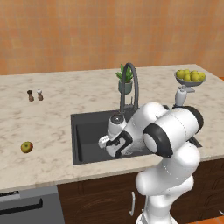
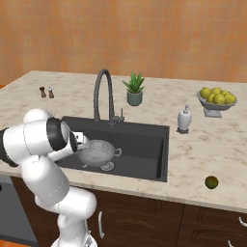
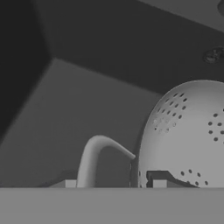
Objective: Put the colander in the sink, put the mango, apple in the colander, and turn on the sink faucet and pour water over the colander.
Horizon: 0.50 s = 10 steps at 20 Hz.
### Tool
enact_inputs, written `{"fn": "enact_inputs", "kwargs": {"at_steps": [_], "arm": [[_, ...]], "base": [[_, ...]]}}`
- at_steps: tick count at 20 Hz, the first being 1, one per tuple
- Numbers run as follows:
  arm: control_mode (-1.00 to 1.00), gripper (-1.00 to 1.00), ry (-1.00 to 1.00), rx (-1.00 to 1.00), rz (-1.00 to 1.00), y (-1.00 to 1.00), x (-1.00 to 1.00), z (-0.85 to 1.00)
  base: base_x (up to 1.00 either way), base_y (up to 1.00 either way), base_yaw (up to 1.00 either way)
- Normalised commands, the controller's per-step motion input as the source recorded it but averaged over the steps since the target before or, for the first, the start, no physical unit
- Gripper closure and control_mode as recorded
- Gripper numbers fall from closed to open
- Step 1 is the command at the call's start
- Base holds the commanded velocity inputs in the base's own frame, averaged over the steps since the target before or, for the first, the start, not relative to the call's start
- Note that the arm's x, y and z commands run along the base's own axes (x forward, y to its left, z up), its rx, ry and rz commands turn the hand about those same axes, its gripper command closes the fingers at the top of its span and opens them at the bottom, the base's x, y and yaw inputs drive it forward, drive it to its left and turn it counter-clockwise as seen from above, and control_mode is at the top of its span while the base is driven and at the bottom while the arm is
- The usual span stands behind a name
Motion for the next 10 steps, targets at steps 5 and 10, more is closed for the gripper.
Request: {"fn": "enact_inputs", "kwargs": {"at_steps": [5,10], "arm": [[-1.00,1.00,0.00,0.00,-0.03,-0.06,0.24,-0.43],[-1.00,1.00,0.00,0.00,-0.03,-0.03,0.17,-0.46]], "base": [[0.00,0.00,0.00],[0.00,0.00,0.00]]}}
